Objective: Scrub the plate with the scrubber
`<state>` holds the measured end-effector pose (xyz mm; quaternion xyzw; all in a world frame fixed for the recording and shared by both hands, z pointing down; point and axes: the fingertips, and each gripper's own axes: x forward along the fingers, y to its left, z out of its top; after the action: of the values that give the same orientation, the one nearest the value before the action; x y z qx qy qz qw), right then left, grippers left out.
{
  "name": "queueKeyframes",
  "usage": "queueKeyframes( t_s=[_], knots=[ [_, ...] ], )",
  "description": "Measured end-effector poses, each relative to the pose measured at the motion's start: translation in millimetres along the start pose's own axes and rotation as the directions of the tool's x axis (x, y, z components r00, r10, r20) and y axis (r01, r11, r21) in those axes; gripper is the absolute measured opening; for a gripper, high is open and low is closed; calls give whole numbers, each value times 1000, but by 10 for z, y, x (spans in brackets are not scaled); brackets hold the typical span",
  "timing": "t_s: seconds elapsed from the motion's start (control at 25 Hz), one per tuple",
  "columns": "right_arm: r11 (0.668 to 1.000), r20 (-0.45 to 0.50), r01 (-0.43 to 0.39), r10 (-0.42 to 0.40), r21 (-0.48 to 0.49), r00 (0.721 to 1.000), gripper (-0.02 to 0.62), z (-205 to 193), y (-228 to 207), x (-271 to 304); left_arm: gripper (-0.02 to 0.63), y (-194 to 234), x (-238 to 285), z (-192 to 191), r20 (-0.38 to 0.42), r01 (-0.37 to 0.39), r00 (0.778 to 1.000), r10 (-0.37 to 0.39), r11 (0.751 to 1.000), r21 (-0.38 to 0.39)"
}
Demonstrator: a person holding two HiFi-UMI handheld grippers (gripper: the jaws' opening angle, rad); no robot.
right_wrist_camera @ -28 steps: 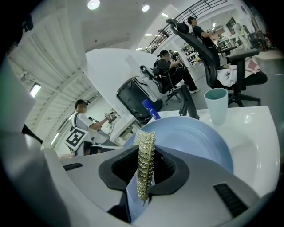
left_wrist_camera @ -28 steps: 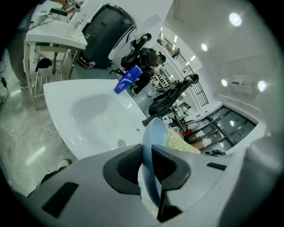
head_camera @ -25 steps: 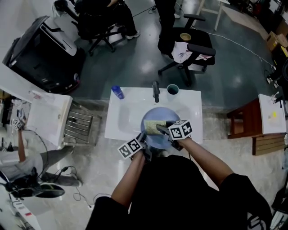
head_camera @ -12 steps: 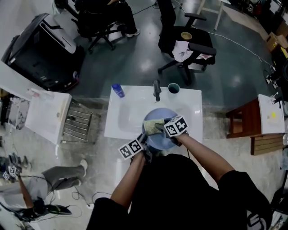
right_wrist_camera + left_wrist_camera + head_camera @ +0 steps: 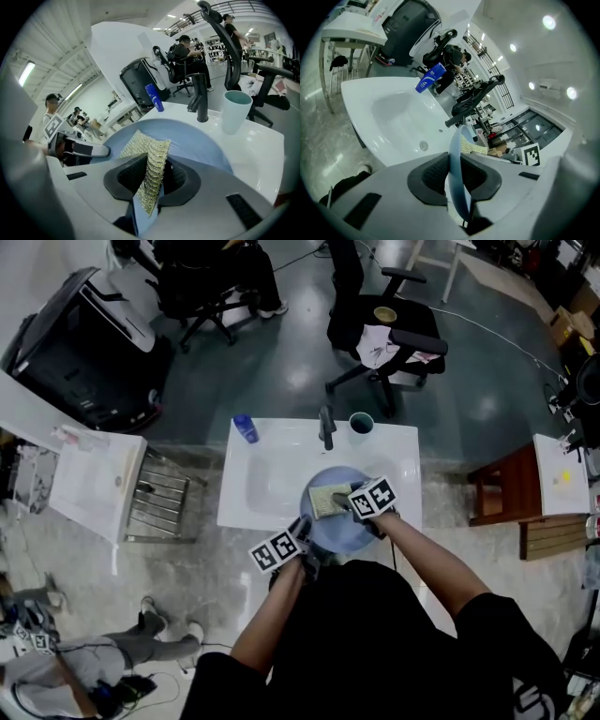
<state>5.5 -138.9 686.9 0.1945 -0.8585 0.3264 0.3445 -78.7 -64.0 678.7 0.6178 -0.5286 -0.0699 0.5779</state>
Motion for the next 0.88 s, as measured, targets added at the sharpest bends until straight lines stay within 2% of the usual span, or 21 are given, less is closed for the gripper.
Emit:
queueKeyframes(
  t_s=[0.32,0.56,0.76,0.88],
  knots=[
    [986,-53,157,-160,-48,986,71,-193,-373,-208,58,1,-57,-59,-18,27,999,-27,1000,-15],
    [970,-88,243,-245,-30,966,71,-402,-655,-333,61,39,-72,-82,-25,35,999,-35,999,-4],
    [960,-88,277,-278,-23,956,71,-464,-763,-411,66,45,-99,-83,-15,37,999,-37,999,-7],
    [966,-64,259,-258,12,964,72,-470,-753,-451,66,80,-109,-88,-3,22,1000,-22,1000,-10]
  ],
)
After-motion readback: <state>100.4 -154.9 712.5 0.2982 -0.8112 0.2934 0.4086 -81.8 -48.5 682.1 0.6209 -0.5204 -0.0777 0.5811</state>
